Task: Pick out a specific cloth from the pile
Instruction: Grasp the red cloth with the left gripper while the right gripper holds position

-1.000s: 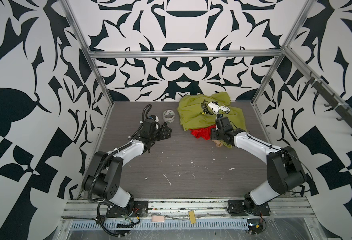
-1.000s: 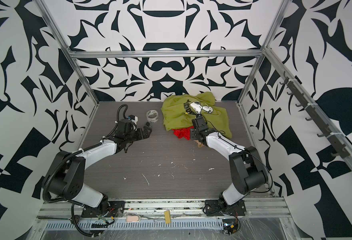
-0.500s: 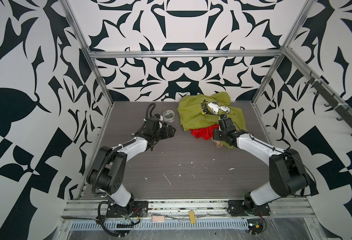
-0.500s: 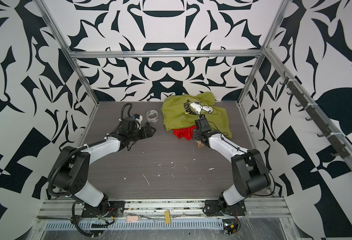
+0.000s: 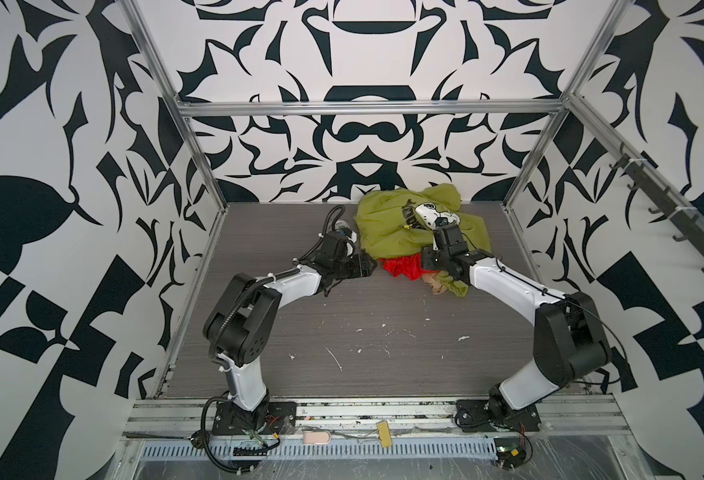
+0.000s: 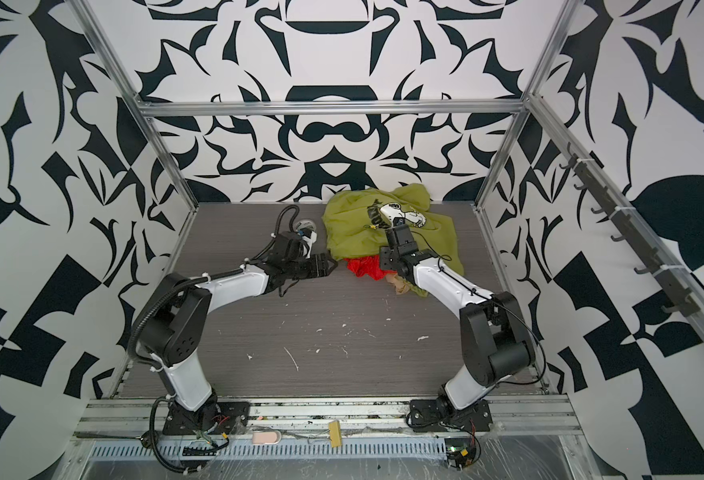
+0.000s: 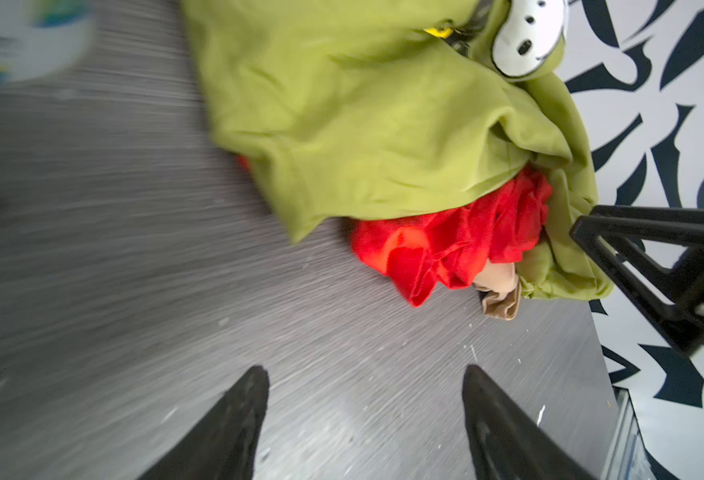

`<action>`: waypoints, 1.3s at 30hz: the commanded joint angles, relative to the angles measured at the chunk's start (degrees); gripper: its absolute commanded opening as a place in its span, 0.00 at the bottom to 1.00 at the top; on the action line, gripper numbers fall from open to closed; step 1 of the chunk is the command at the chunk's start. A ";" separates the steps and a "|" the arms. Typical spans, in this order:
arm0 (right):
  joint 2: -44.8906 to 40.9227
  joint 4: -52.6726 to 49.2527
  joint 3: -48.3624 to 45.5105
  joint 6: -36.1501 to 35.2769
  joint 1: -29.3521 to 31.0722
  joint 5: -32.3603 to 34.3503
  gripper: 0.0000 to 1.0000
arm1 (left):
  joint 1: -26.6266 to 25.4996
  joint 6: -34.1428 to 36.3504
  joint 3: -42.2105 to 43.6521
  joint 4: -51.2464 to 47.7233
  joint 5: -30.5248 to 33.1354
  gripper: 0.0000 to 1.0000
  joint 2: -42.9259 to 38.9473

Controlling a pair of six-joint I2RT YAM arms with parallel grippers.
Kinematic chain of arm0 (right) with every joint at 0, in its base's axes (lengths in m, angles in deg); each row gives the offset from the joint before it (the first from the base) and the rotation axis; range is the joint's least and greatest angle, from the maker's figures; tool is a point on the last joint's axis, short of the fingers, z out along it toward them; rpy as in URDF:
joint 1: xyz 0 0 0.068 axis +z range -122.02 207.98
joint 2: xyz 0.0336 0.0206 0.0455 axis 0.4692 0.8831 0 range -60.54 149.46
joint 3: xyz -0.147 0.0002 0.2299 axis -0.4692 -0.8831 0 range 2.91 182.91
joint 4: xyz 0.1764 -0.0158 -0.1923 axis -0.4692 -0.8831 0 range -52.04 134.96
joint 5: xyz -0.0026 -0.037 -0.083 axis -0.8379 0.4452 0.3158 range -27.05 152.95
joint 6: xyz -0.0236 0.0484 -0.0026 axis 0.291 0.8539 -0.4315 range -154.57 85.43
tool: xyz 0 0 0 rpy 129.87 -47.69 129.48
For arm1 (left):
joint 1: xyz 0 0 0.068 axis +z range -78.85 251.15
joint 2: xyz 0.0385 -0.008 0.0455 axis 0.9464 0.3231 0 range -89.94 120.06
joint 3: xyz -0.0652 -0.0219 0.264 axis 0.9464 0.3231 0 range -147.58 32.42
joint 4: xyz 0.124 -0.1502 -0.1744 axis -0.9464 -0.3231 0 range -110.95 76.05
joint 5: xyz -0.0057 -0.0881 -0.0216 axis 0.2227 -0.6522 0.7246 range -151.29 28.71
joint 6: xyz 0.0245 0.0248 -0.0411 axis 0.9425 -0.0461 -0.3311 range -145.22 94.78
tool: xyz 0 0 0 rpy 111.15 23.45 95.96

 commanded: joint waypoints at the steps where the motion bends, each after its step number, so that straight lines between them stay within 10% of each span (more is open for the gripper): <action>1: -1.23 1.11 -0.14 0.08 0.16 0.32 0.61 | -2.98 -0.18 -5.93 -1.01 -0.85 0.73 3.99; 25: -3.82 3.38 -3.00 1.48 0.16 -3.45 0.57 | -6.69 1.50 -25.85 -13.63 2.48 0.55 21.84; 39: -4.60 4.32 -4.19 2.33 0.16 -4.42 0.57 | -5.77 1.39 -26.59 -15.15 2.75 0.27 21.85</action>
